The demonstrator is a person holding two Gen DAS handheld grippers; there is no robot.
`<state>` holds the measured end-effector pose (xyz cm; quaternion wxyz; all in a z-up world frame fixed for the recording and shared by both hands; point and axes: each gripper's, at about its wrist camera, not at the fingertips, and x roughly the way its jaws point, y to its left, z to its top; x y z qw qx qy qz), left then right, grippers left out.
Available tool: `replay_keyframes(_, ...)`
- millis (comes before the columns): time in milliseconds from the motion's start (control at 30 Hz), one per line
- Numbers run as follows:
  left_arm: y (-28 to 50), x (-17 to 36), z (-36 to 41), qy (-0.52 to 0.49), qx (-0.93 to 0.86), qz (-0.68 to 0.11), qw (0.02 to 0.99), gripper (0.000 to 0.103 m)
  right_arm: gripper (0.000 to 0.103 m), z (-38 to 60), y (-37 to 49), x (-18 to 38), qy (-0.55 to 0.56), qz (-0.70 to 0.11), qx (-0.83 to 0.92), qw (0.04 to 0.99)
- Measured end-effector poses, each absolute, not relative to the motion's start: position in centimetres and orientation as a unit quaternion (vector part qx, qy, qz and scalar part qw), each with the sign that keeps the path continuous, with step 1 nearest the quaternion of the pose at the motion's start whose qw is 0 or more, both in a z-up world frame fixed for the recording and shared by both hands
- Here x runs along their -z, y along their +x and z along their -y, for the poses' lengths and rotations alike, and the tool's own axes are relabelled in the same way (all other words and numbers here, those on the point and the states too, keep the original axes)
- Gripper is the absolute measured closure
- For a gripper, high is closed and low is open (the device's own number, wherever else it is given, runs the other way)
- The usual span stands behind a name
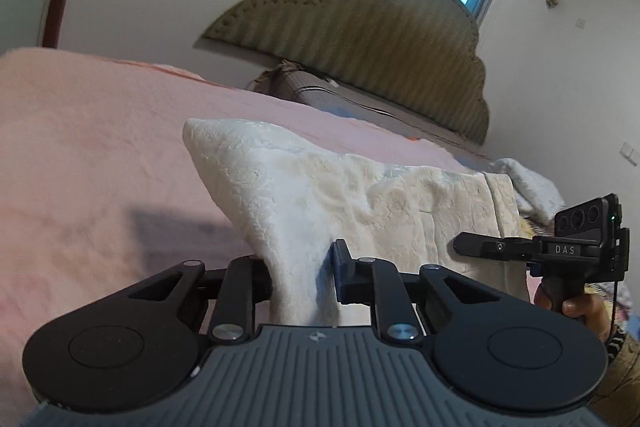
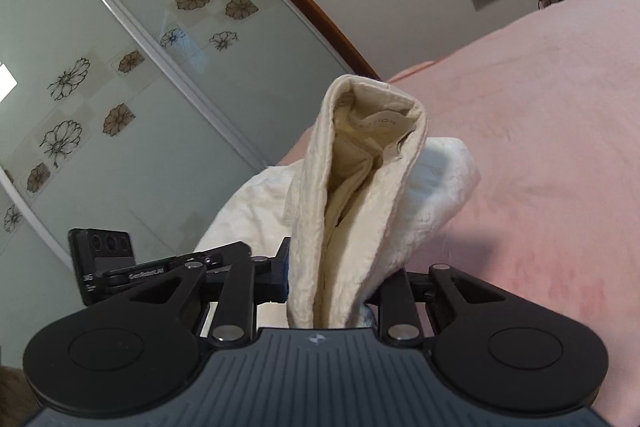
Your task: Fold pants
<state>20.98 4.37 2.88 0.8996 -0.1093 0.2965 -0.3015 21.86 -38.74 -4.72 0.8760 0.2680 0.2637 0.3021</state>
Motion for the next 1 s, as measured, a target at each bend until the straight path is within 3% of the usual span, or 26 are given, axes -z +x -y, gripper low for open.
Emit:
replay_keyframes(200,25.1,0.0,-4.3,-0.098,0.255,-0.363,0.891,0.079,0.077,38.5,27.8,7.9,0.288,-0.322,-0.23,0.872)
replay_keyframes(267,25.3,0.8,-4.5,-0.09,0.247,-0.365,0.893,0.067,0.071,38.7,28.6,9.3,0.287,-0.352,-0.205,0.867)
replay_keyframes(467,24.6,0.2,-5.6,-0.075,0.203,-0.374,0.902,0.034,0.047,40.3,26.1,9.0,0.276,-0.347,-0.166,0.881)
replay_keyframes(633,21.5,-1.4,-6.6,-0.06,0.163,-0.353,0.919,0.034,0.044,39.9,21.0,5.6,0.194,-0.305,-0.075,0.929)
replay_keyframes(733,19.0,-2.7,-6.1,-0.05,0.157,-0.324,0.932,0.031,0.044,36.6,18.0,3.5,0.143,-0.266,-0.105,0.948)
replay_keyframes(867,17.0,-3.3,-4.2,-0.032,0.176,-0.322,0.93,0.023,0.046,32.0,17.3,4.3,0.114,-0.292,-0.185,0.932)
replay_keyframes(1000,16.8,-2.3,-2.1,0.029,0.151,-0.336,0.929,0.022,0.047,29.8,17.4,6.5,0.049,-0.322,-0.147,0.934)
